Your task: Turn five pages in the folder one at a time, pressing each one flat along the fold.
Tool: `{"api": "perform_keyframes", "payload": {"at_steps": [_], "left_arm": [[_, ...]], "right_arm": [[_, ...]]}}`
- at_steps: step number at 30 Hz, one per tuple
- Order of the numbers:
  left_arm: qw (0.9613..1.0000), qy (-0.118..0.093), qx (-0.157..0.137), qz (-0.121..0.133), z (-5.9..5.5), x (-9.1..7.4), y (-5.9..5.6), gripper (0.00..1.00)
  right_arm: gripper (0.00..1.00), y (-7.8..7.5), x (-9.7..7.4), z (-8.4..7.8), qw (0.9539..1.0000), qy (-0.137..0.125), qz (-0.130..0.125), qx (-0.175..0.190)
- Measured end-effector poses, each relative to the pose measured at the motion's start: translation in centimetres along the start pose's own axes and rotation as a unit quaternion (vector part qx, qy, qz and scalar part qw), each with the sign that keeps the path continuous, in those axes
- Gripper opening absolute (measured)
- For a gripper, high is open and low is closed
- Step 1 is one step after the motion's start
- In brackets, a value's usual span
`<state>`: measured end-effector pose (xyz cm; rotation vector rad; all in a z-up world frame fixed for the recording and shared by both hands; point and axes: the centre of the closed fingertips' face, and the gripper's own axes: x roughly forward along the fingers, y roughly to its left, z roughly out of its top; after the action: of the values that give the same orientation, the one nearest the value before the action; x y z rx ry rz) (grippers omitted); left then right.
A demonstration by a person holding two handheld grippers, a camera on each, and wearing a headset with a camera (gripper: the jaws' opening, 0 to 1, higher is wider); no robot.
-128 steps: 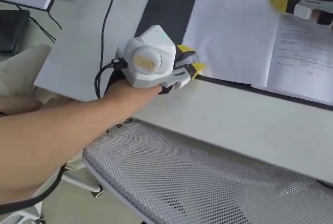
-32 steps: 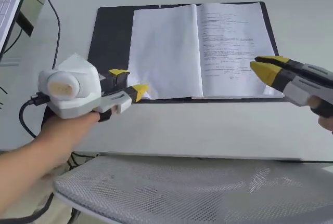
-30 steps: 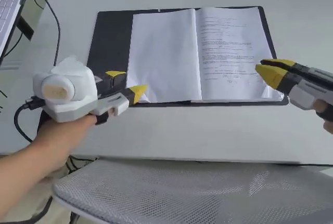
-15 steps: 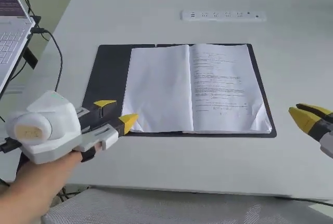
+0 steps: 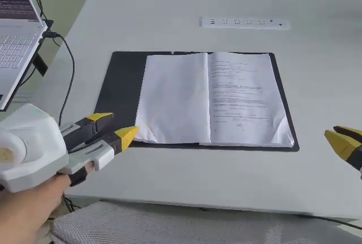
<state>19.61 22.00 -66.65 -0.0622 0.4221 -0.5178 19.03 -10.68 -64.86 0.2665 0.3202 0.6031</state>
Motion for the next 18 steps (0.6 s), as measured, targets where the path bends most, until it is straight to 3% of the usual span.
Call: {"api": "perform_keyframes", "payload": {"at_steps": [5,10,14,17,18], "left_arm": [[1.0,0.006,0.003,-0.001,-0.1,0.0,-0.2,0.33],[0.9999,0.0,0.007,-0.009,0.8,0.6,-1.1,0.33],[0.999,-0.007,0.031,-0.032,2.5,2.9,-3.5,0.33],[0.9978,-0.01,0.04,-0.052,3.7,5.7,-6.0,0.34],[0.9966,-0.008,0.049,-0.065,4.0,7.0,-7.3,0.34]], "right_arm": [[0.15,-0.3,0.0,0.2,1.0,-0.002,-0.002,0.003],[0.16,-0.7,-0.2,0.6,0.9999,-0.009,-0.006,0.002],[0.17,-1.5,-0.1,0.9,0.9998,-0.013,-0.015,0.004],[0.18,-2.2,0.2,1.1,0.9997,-0.012,-0.022,0.003],[0.17,-2.4,0.3,1.1,0.9996,-0.012,-0.023,0.003]]}}
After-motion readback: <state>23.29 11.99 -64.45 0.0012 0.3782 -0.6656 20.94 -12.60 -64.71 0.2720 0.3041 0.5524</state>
